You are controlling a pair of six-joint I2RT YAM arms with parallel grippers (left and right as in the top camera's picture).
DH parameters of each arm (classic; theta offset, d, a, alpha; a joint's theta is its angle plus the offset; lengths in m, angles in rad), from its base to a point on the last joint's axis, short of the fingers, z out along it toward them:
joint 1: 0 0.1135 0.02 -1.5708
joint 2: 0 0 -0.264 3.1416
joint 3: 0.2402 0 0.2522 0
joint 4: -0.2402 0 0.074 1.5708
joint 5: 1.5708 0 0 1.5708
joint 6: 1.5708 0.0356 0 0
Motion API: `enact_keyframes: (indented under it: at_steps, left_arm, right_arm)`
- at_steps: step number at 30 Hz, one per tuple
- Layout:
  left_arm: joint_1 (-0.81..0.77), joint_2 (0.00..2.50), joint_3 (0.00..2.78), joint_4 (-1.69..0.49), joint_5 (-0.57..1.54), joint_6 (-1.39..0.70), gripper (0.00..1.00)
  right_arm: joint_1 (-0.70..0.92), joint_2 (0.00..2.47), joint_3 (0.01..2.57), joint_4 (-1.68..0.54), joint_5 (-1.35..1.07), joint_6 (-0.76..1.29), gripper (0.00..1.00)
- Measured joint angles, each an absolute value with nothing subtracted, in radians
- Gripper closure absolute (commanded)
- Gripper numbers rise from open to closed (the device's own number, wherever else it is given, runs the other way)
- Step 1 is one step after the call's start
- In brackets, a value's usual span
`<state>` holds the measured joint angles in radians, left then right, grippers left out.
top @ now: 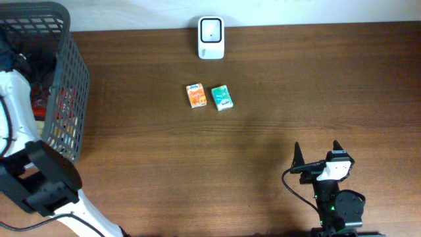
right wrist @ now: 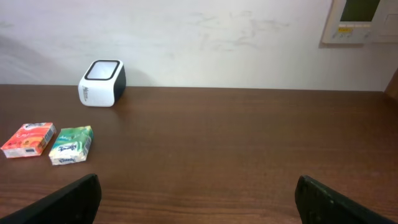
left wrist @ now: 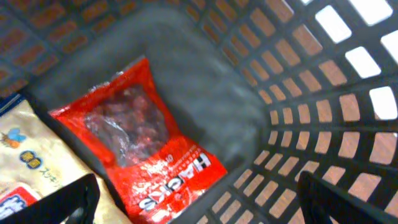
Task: Scan the item barcode
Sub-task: 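Pick red snack bag from basket with left gripper, place on table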
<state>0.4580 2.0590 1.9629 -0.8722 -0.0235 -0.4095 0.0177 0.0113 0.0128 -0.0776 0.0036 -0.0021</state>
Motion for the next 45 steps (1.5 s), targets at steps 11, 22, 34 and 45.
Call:
enact_keyframes:
  at_steps: [11,22,34,45]
  left_arm:
    - [0.511,2.231,1.954,-0.833,-0.092,-0.537,0.01]
    - [0.506,2.326,1.972,-0.871,-0.055,-0.547,0.94]
    - [0.494,1.744,2.096,-0.932,0.02,-0.551,1.0]
    - [-0.299,1.688,2.111,-0.882,0.36,-0.524,1.0]
  right_arm:
    - [0.018,0.011,0.013,-0.078,0.004,-0.004,0.01]
    - [0.018,0.011,0.013,-0.078,0.004,-0.004,0.01]
    - [0.018,0.011,0.013,-0.078,0.004,-0.003,0.02]
    - [0.018,0.011,0.013,-0.078,0.004,-0.003,0.01]
